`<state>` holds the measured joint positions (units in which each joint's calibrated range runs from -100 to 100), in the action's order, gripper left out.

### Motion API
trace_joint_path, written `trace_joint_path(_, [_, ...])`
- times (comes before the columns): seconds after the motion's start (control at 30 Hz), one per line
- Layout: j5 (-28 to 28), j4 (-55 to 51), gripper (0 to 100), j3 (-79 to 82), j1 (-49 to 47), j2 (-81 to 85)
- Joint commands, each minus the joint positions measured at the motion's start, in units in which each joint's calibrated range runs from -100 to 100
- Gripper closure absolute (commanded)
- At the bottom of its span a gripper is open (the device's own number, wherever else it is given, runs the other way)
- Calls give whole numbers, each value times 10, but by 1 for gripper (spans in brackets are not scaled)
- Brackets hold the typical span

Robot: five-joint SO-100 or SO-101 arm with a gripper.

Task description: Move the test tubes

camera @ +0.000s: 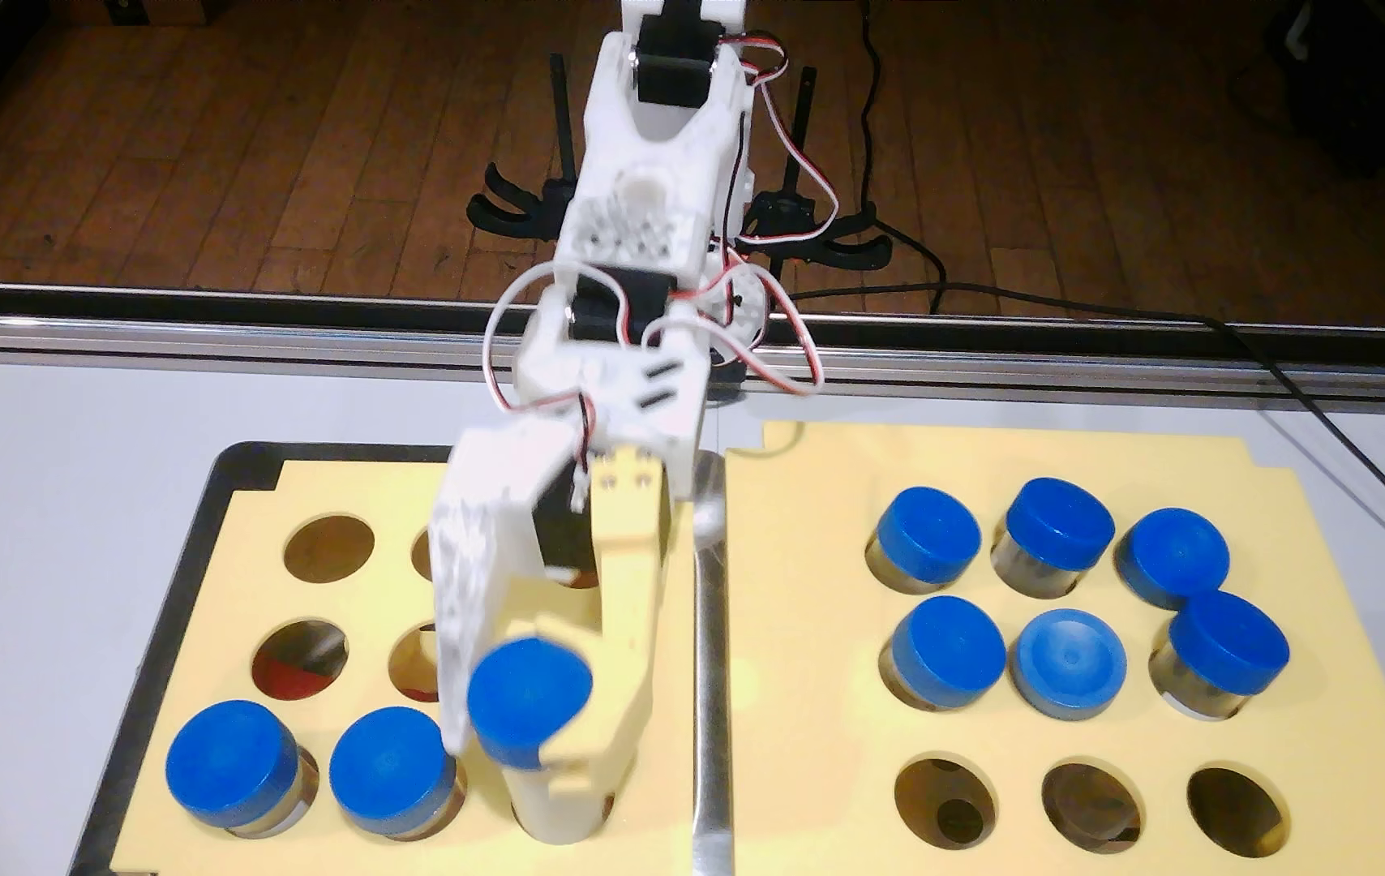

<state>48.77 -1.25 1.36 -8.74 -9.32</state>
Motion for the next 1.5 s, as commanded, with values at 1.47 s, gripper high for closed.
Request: trace_joint_path(1.47, [-33, 64, 89, -169, -271, -113])
